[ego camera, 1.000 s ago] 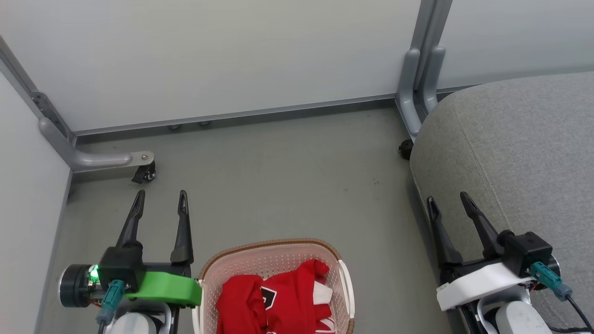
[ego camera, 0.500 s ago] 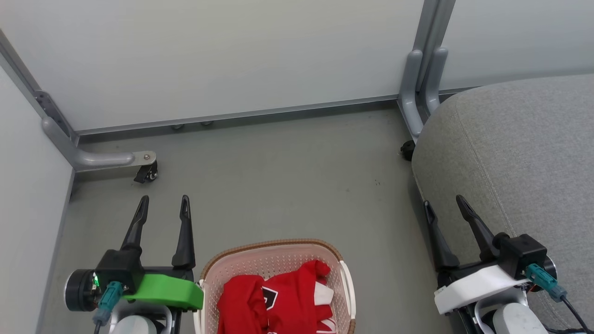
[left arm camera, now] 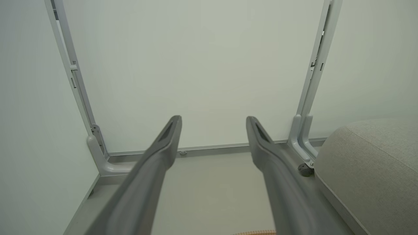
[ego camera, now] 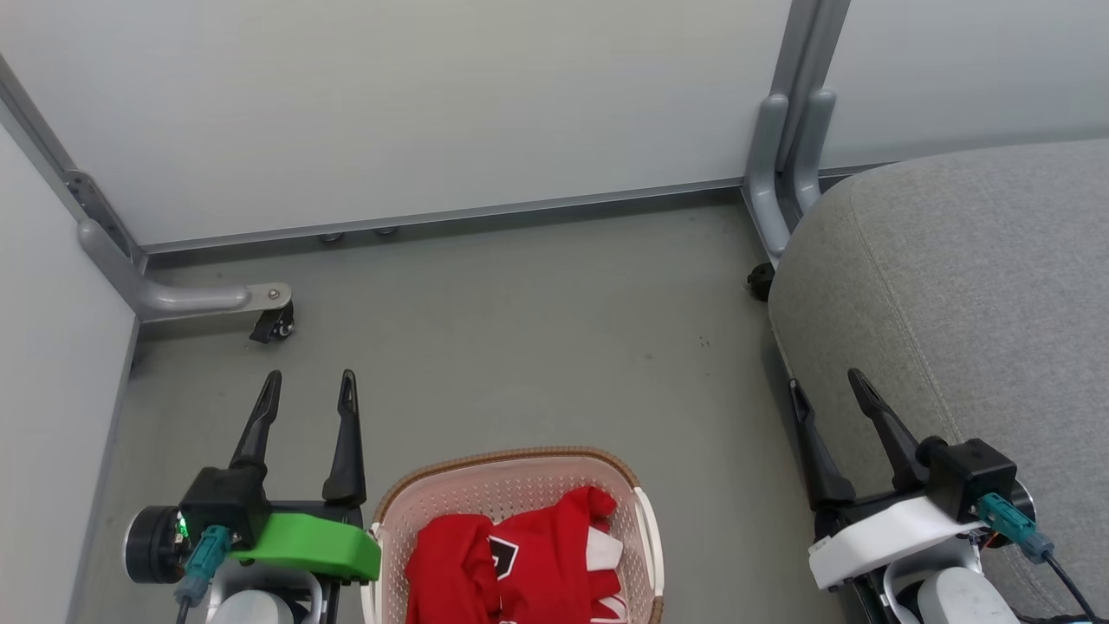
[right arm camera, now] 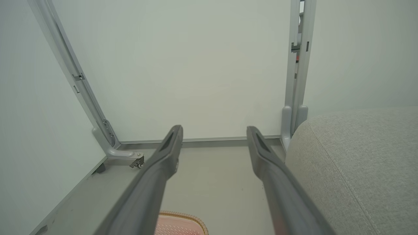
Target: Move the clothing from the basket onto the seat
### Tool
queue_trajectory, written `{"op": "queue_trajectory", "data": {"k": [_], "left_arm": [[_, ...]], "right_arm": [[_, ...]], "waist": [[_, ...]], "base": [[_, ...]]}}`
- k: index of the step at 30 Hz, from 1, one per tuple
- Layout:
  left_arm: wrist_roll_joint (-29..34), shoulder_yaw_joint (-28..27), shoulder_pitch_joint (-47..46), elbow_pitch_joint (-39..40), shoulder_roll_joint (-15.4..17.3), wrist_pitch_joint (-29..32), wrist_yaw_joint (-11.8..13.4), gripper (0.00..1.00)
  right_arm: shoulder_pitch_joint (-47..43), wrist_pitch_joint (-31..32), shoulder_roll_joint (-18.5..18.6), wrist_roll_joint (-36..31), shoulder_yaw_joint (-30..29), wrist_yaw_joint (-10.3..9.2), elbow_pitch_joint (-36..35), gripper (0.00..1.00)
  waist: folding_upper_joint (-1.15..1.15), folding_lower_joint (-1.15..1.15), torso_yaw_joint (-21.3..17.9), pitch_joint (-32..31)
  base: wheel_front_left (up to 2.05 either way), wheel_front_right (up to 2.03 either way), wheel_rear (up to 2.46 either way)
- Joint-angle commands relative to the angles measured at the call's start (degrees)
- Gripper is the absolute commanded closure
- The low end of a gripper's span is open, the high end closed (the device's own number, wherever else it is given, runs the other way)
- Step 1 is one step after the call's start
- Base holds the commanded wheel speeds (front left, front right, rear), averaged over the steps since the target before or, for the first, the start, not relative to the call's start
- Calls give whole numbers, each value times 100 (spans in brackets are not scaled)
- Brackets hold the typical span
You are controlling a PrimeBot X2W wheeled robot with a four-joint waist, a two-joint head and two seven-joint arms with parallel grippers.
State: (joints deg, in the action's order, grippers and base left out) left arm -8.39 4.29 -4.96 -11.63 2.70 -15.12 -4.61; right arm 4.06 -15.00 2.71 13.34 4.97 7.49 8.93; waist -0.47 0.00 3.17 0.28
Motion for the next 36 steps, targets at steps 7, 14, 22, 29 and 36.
{"op": "queue_trajectory", "data": {"k": [7, 14, 22, 29, 36], "left_arm": [[-25, 4, -92, 1, 34, -6, -9, 0], [36, 5, -111, -49, 34, -6, -21, 0], [44, 63, -172, -175, 34, -6, -88, 0], [34, 158, -318, -294, 34, -6, -154, 0], [102, 231, -499, -371, 33, -6, -213, 0]], "right_arm": [[29, -28, 32, 33, -7, 0, 20, 0], [46, -28, 32, 51, 3, 0, 33, 0], [112, -28, 32, 75, 71, 0, 1, 0], [199, -28, 32, 76, 81, 0, -63, 0], [323, -28, 31, 91, 80, 0, -157, 0]], "waist": [[47, 0, -16, 17], [47, 0, -22, 43], [47, 0, -152, 149], [47, 0, -395, 376], [47, 0, -728, 701]], "base": [[0, 0, 0], [0, 0, 0], [0, 0, 0], [0, 0, 0], [0, 0, 0]]}}
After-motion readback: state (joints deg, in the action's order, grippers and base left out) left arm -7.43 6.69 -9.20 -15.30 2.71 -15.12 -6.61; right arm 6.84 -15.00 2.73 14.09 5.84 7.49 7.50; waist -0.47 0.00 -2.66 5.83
